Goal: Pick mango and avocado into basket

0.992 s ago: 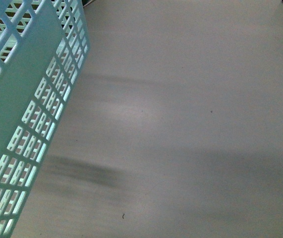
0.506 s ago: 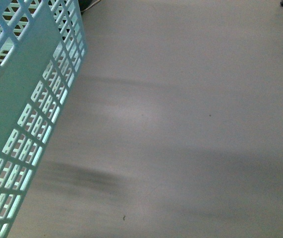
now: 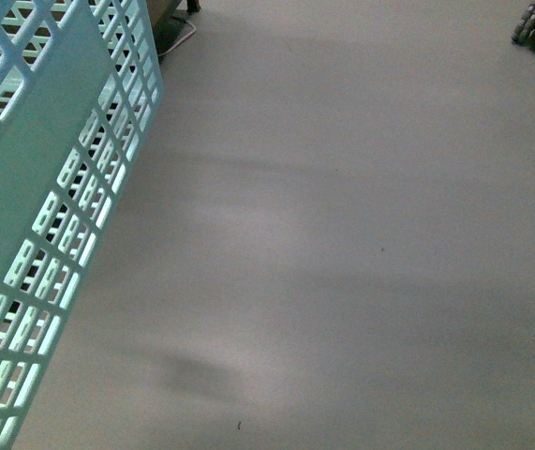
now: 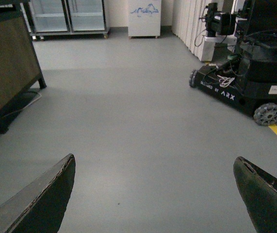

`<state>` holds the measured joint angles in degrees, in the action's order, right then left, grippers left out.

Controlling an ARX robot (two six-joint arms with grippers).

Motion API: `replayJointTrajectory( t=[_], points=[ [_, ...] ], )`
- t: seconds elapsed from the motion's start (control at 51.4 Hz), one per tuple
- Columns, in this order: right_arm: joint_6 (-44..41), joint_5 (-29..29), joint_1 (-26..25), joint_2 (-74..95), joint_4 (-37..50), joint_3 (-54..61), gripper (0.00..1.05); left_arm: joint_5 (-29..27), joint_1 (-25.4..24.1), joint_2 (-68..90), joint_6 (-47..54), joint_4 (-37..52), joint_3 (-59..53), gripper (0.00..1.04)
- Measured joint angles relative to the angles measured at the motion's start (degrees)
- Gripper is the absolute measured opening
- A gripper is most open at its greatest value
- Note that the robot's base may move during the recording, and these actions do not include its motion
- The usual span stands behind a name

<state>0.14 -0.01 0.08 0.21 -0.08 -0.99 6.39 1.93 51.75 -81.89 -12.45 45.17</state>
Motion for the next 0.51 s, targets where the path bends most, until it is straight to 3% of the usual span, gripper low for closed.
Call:
replayJointTrajectory(
  t=[0.506],
  points=[
    [0.02,0.00,0.00,0.00,0.00,0.00,0.96,0.02,0.00,0.00,0.04,0.00,0.09,0.29]
  ],
)
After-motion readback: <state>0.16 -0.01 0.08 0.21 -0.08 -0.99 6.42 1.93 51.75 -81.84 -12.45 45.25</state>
